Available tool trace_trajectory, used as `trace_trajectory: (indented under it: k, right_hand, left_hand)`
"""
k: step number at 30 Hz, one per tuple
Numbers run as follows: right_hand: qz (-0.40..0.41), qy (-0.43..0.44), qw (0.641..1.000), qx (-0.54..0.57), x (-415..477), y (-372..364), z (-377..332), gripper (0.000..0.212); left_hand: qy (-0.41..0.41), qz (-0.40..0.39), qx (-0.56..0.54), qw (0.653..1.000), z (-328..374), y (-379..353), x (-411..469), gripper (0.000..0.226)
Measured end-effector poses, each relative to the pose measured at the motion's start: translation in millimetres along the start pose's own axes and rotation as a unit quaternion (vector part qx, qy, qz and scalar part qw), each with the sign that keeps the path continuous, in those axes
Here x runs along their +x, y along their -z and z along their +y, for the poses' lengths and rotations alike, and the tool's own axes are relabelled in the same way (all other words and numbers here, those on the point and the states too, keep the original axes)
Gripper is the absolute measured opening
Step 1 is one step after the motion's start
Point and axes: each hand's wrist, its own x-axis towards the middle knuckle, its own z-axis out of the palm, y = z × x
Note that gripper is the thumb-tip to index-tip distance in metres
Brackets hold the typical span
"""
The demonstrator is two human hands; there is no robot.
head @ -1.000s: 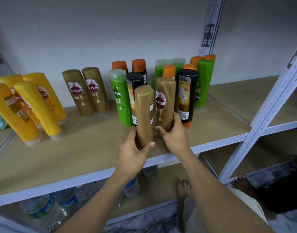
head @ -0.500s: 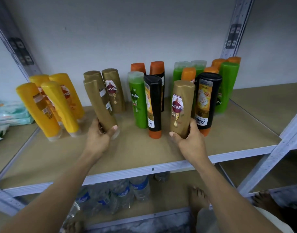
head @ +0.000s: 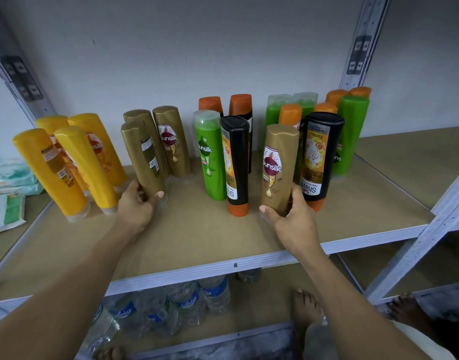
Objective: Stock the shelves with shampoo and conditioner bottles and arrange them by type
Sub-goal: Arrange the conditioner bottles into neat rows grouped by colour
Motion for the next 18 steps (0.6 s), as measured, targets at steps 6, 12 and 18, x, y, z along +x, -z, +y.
trace_trajectory:
  k: [6,12,18]
  right_hand:
    - [-0.006,-0.007,1.000,-0.002,-1,0,-1,0.067]
    - [-0.027,-0.024,0.999,0.019,-1,3,-2,0.068]
    - [-0.015,-0.023,0.999,0.042,-9,5,-10,0.064]
  left_hand:
    - [-0.005,-0.006,0.033,0.999,3,1,-6,0.060]
    - [-0.053,-0.019,0.152,0.987,1,-1,-29,0.070]
    - [-0.061,-0.095,0.293,0.949,-14,16,-53,0.078]
